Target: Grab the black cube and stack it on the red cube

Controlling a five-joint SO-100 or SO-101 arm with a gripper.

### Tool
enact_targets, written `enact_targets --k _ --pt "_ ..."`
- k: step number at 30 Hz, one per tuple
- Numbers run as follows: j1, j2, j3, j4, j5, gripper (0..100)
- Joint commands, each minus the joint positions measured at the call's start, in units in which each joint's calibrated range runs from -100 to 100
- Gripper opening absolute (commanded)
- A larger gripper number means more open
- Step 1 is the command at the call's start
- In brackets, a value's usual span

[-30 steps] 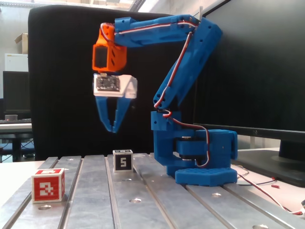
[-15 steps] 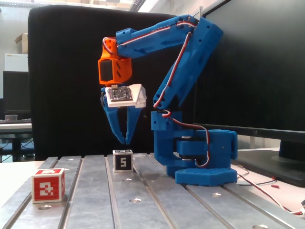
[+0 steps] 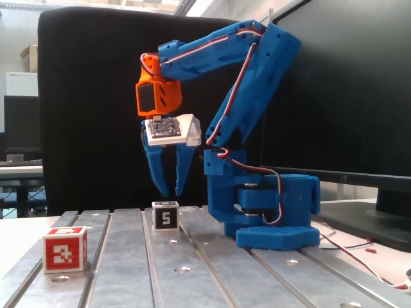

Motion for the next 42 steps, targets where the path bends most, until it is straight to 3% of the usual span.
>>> enact_targets --k 1,14,42 --pt "0.23 -0.75 -0.12 0.43 0.3 17" --pt "0.3 -0.75 -0.03 1.97 0.3 26" --pt "0.97 0.0 6.03 -6.15 -0.02 26"
